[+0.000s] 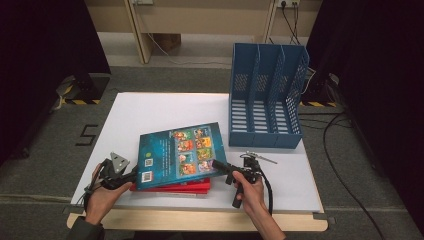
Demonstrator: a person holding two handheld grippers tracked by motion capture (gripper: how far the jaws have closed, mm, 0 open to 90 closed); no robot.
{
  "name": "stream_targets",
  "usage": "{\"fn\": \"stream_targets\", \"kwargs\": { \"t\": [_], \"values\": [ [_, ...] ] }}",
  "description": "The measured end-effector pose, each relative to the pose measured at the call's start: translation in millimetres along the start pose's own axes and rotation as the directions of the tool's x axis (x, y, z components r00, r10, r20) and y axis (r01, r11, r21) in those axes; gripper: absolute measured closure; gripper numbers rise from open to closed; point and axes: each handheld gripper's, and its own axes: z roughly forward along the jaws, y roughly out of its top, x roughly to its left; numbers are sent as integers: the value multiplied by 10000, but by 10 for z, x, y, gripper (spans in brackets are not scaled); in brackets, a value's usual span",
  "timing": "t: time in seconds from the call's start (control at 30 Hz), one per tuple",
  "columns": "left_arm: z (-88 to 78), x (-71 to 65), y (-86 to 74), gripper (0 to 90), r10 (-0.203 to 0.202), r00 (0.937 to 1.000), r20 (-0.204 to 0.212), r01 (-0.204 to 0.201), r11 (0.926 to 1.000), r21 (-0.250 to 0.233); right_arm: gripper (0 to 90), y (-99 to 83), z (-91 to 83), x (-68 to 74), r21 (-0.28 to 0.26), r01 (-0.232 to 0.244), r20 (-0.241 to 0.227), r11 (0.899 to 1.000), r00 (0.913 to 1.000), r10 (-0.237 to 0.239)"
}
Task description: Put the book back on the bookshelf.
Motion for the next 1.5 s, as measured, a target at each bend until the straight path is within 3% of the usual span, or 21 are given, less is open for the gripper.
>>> {"fn": "stream_targets", "kwargs": {
  "t": [0.07,0.13,0.2,0.33,0.47,0.57,0.63,0.73,0.83,0.93,1.0,1.1,1.13,1.3,1.5],
  "values": [
    [-5,-36,9,460,114,9999,6,-114,9999,-29,509,-7,-5,16,33,-366,-286,9993,9989,367],
    [-10,-81,23,440,140,9996,228,-138,9999,-92,539,-27,16,55,235,-321,-423,9992,9986,331],
    [-21,-129,34,422,406,9991,141,-404,9991,-134,617,-45,25,81,34,157,-279,9999,9995,-155],
    [-30,-203,54,334,547,9976,433,-537,9983,-241,645,44,-53,102,-621,588,-164,9963,9981,-600],
    [-31,-283,76,337,754,9963,409,-739,9966,-365,656,133,-104,140,-1006,1110,-119,9887,9935,-1128],
    [-31,-322,93,338,932,9951,334,-920,9951,-372,615,155,-91,151,-1290,683,-407,9893,9964,-741],
    [-29,-351,100,353,1000,9943,358,-984,9942,-427,605,156,-63,175,-1080,746,-166,9913,9969,-769],
    [-33,-412,110,398,1129,9927,417,-1107,9926,-506,624,150,-6,172,-1214,1086,191,9866,9941,-1070],
    [-33,-460,127,398,1315,9897,567,-1280,9898,-625,647,191,6,178,-1659,1668,652,9719,9853,-1579],
    [-30,-462,134,250,1293,9894,656,-1248,9898,-686,660,263,-18,244,-1872,1983,807,9621,9792,-1861],
    [-27,-430,137,209,1025,9879,1167,-947,9930,-699,664,314,-39,285,-1898,2291,886,9547,9724,-2157],
    [-16,-376,128,210,745,9879,1360,-656,9955,-686,668,400,-73,364,-2048,2892,1067,9351,9562,-2724],
    [-12,-359,124,209,648,9886,1360,-561,9962,-672,670,443,-93,399,-2153,3113,1199,9256,9491,-2913],
    [5,-222,104,209,220,9924,1208,-140,9977,-664,683,554,-139,474,-2377,3703,1380,8980,9280,-3461],
    [19,-38,71,208,-564,9917,1153,648,9954,-701,727,728,-215,570,-2890,3998,1342,8699,9166,-3767]
  ]
}}
